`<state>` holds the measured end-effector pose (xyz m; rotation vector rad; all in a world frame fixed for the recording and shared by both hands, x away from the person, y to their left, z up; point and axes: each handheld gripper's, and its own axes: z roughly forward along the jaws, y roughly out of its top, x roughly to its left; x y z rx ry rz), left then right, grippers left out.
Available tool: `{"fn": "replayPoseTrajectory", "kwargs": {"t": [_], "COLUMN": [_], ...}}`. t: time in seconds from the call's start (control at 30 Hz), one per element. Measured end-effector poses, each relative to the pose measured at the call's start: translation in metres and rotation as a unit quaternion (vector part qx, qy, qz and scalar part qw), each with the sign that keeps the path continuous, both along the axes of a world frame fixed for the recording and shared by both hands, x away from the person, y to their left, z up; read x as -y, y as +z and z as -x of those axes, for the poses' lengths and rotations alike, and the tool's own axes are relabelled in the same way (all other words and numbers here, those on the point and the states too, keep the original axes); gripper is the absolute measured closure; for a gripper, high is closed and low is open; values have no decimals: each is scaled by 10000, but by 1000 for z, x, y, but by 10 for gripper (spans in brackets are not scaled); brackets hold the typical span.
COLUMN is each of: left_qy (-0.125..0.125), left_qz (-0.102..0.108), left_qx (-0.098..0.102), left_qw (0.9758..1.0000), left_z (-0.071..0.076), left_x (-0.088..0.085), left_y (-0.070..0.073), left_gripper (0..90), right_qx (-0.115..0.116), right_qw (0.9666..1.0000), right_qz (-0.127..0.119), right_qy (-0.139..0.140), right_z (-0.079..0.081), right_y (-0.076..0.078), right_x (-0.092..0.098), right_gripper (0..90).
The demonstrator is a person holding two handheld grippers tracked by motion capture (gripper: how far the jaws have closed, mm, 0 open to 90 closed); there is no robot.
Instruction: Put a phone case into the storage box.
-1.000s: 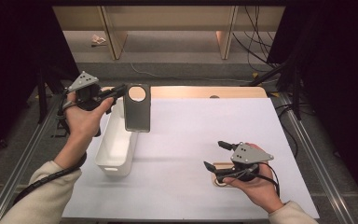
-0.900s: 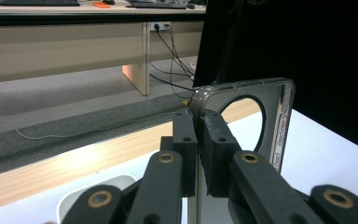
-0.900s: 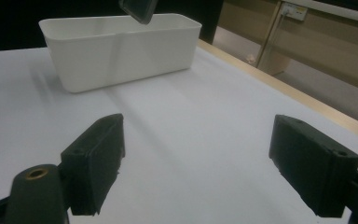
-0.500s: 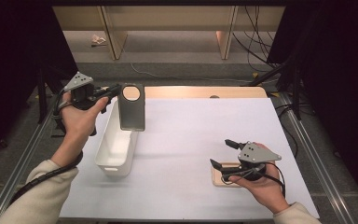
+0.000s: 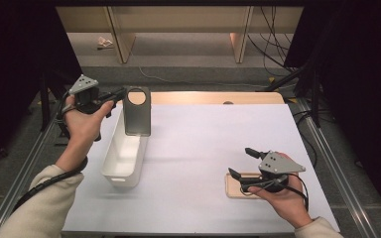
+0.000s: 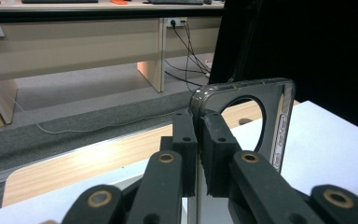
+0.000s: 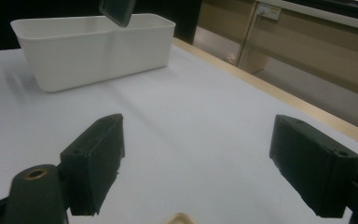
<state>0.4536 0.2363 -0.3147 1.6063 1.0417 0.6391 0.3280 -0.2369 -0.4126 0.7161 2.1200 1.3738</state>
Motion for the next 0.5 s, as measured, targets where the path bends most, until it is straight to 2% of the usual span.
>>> {"fn": "replayPoseTrajectory", "kwargs": {"t": [0.17,0.5], "left_qy": [108,218], "left_qz": [-75,-62], "left_qx": [10,-1], "left_qw": [9999,9997], "left_z": [-8,-17], "left_x": [-2,-13], "left_y": [-3,0], "left_gripper": [846,847], "right_qx": [4,33], "right_qw": [10000,10000], "right_qz": [4,-4], "right_qy": [-18,-71], "right_z": [0,0], "right_y": [0,0], "right_x": [0,2], "right_gripper": [191,193]}}
